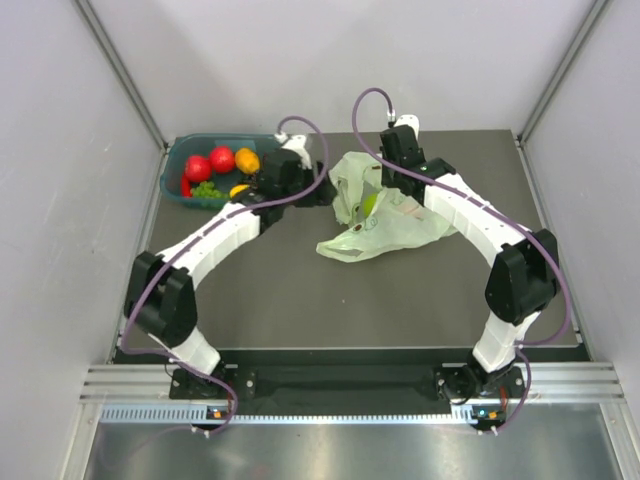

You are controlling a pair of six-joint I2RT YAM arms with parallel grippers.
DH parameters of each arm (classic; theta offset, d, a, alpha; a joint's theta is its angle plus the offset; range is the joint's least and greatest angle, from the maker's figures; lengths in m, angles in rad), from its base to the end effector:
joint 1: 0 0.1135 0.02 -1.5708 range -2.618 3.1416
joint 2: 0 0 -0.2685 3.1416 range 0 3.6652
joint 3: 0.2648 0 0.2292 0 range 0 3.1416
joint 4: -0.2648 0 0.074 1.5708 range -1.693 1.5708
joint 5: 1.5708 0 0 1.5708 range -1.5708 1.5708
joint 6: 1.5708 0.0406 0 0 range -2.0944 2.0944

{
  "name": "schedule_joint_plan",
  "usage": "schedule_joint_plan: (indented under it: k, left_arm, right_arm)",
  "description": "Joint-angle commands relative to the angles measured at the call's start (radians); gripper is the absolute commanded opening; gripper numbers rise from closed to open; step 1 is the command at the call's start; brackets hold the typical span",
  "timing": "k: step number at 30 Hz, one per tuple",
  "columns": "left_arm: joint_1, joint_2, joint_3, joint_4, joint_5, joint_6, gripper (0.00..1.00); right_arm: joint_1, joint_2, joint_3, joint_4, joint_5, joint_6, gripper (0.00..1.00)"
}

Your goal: Place the fake fruits into the plastic bag and tie a complex knot

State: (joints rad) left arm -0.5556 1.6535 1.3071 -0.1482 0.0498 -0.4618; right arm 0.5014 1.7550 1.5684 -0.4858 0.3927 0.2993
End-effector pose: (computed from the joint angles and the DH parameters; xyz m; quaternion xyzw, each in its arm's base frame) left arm 0.3145 -0.1976 0.3080 0.0530 0.8569 -0.2682 0.4371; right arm 0.3450 0.1714 0.3259 -0.0048 0.8875 0.0041 0.4607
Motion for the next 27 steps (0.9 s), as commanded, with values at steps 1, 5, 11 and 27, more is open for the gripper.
schedule_joint_plan:
  k: [1,5,11,27]
  left_arm:
    - [0.129,-0.089,-0.022,-0.082,-0.035,0.035,0.75]
    - [0.246,-0.043,0.064,-0.161,-0.037,0.078,0.83]
    - [0.365,0.112,0.256,-0.280,-0.082,0.127,0.85]
    - [0.387,0.520,0.589,-0.358,-0.105,0.158,0.75]
  right_arm:
    - [-0.008,-0.042,-0.005,0.049,-0.008,0.006,0.00]
    - [-0.008,-0.038,-0.004,0.046,-0.015,0.006,0.00]
    - [-0.008,-0.040,-0.001,0.044,-0.015,0.004,0.00]
    - [-0.008,-0.049,-0.004,0.038,-0.008,-0.008,0.00]
